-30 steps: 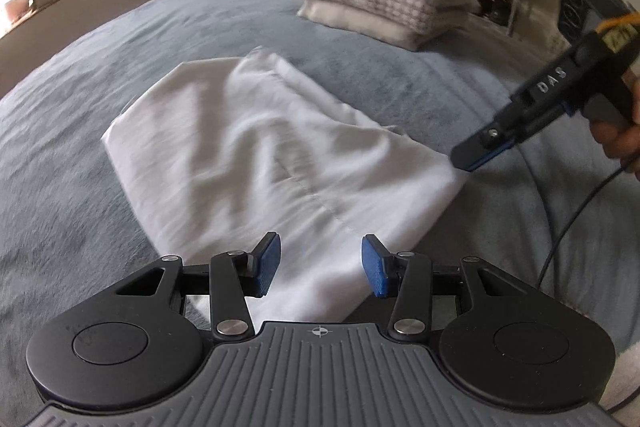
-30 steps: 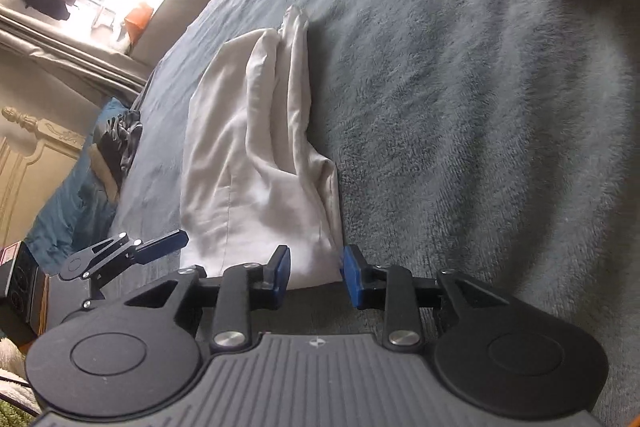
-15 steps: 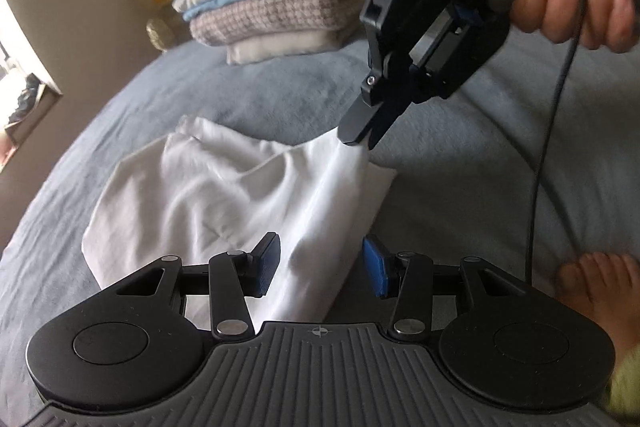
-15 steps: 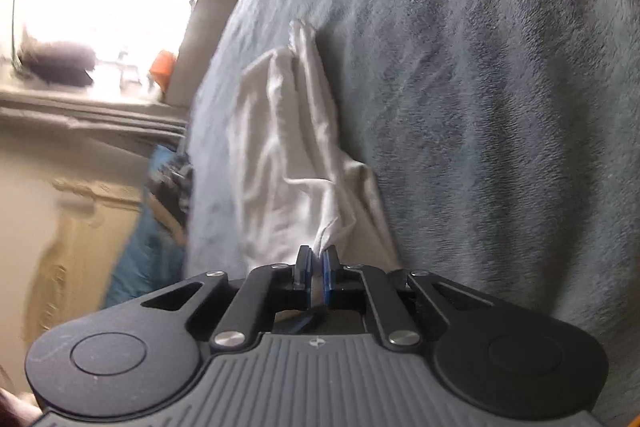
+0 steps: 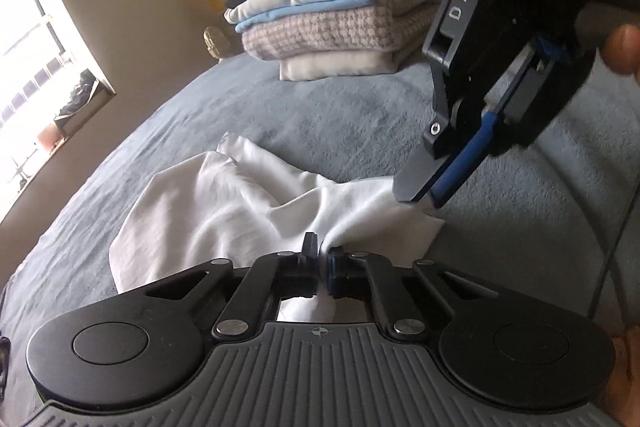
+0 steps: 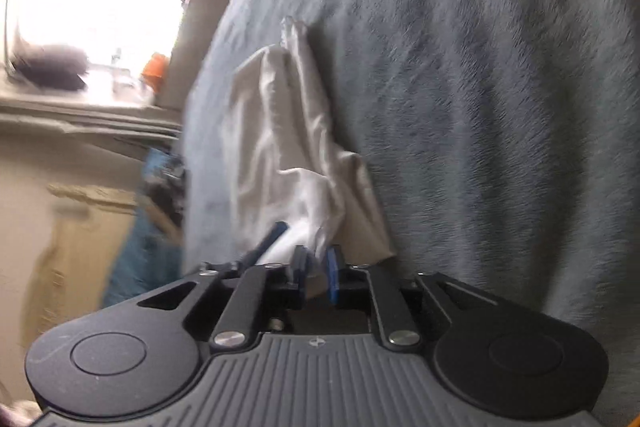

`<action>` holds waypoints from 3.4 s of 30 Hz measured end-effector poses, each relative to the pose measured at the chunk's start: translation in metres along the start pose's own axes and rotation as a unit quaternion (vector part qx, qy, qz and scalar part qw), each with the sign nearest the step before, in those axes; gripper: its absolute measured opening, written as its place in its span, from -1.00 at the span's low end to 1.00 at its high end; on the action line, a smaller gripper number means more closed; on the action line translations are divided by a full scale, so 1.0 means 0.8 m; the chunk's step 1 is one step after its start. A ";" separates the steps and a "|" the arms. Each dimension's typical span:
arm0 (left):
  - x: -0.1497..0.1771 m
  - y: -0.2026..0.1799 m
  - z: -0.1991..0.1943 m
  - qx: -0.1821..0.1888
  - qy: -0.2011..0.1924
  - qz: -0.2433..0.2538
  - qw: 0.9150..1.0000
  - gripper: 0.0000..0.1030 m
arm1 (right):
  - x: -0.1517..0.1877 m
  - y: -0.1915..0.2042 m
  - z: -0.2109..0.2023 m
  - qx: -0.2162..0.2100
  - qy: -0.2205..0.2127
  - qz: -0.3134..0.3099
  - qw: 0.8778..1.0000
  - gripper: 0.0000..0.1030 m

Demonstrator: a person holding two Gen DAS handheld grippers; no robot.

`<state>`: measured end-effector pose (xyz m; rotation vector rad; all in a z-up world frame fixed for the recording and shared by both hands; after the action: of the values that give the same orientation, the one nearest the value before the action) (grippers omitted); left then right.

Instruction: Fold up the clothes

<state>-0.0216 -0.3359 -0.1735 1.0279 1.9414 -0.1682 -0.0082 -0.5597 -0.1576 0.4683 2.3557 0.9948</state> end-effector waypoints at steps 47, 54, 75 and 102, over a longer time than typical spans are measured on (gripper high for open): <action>0.020 -0.035 -0.002 -0.002 -0.006 0.073 0.997 -0.88 | -0.014 -0.046 0.021 -0.040 0.021 0.022 0.999 -0.27; 0.016 -0.026 -0.020 0.040 0.001 0.056 0.998 -0.69 | -0.015 -0.026 0.039 0.007 0.045 -0.036 0.998 -0.68; 0.002 -0.018 0.012 0.076 0.036 -0.052 0.995 -0.58 | -0.029 -0.006 0.009 0.040 0.013 -0.096 0.995 -0.64; 0.005 0.000 0.017 0.149 0.033 -0.081 0.985 -0.54 | -0.088 0.010 0.047 0.027 0.024 -0.132 0.991 -0.71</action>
<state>-0.0137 -0.3399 -0.1848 1.0759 2.1034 -0.5365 0.0711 -0.5688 -0.1497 0.1470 2.4140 0.8274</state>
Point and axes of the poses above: each gripper's, at about its wrist camera, not at the fingertips, and z roughly the way its jaws point, y to its left, x to its underside, the point moved 1 cm from there along z, roughly the way its jaws point, and after that the axes turned 11 degrees about -z, right-handed, at the moved point
